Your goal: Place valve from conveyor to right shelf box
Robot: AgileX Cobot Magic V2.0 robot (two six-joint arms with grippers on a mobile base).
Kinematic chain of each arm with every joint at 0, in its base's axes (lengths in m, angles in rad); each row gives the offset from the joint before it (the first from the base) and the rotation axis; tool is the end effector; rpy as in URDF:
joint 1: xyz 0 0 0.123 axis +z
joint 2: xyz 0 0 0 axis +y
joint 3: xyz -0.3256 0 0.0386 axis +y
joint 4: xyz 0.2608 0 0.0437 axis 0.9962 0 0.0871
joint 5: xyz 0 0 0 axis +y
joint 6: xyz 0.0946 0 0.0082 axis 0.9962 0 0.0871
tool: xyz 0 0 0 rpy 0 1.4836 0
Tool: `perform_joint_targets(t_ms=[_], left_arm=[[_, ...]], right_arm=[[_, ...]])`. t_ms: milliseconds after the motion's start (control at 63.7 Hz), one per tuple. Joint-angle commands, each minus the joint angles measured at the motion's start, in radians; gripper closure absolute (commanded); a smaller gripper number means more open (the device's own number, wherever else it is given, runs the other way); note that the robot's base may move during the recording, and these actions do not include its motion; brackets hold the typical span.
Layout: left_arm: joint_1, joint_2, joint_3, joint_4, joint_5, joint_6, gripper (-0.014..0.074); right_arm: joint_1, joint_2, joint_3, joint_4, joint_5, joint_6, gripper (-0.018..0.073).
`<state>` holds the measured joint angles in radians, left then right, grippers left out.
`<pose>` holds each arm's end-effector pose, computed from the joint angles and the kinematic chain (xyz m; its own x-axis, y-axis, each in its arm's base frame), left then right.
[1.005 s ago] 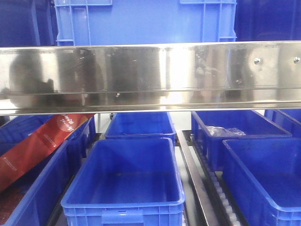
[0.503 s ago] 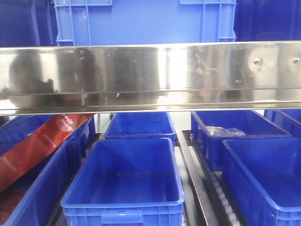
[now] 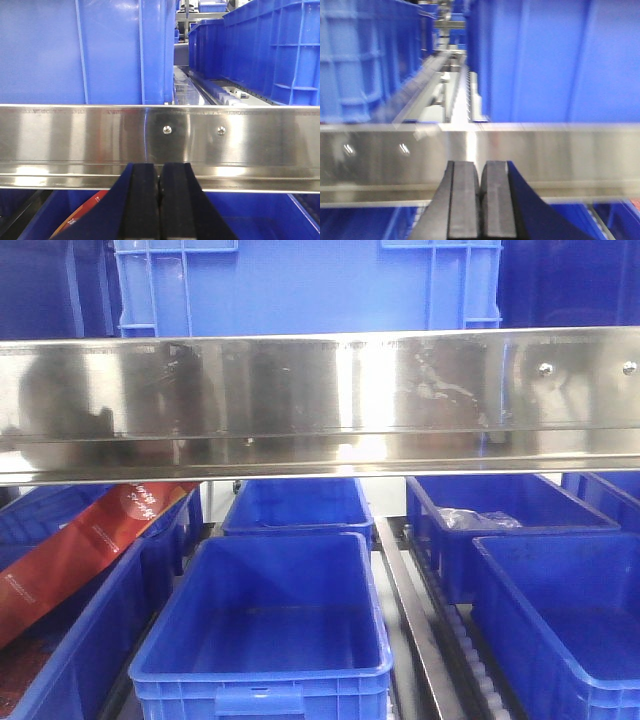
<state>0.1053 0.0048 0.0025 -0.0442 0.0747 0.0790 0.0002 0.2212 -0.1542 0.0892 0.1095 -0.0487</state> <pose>0.0305 0.0029 0.2054 0.0017 0.0353 -0.9994 -0.1019 0.9942 0.0349 0.0485 0.0009 0.2497 -0.0891 0.0399 -0.9952 -0.0063 0.9992 0.0407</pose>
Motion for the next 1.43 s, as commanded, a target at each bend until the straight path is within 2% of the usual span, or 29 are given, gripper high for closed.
perform_joint_targets(t_ms=[0,173,1413], left_arm=[[0.003,-0.005,-0.003,0.003,-0.019,-0.005,0.0708],[0.003,-0.005,-0.003,0.003,-0.019,-0.005,0.0708],[0.003,-0.005,-0.003,0.003,-0.021,-0.005,0.0708]], right_arm=[[-0.018,-0.083,0.058,0.001,-0.013,0.005,0.0722],[-0.018,-0.221,0.154,-0.001,-0.013,0.005,0.0722],[-0.018,-0.221,0.154,-0.015,0.011,0.005,0.0722]])
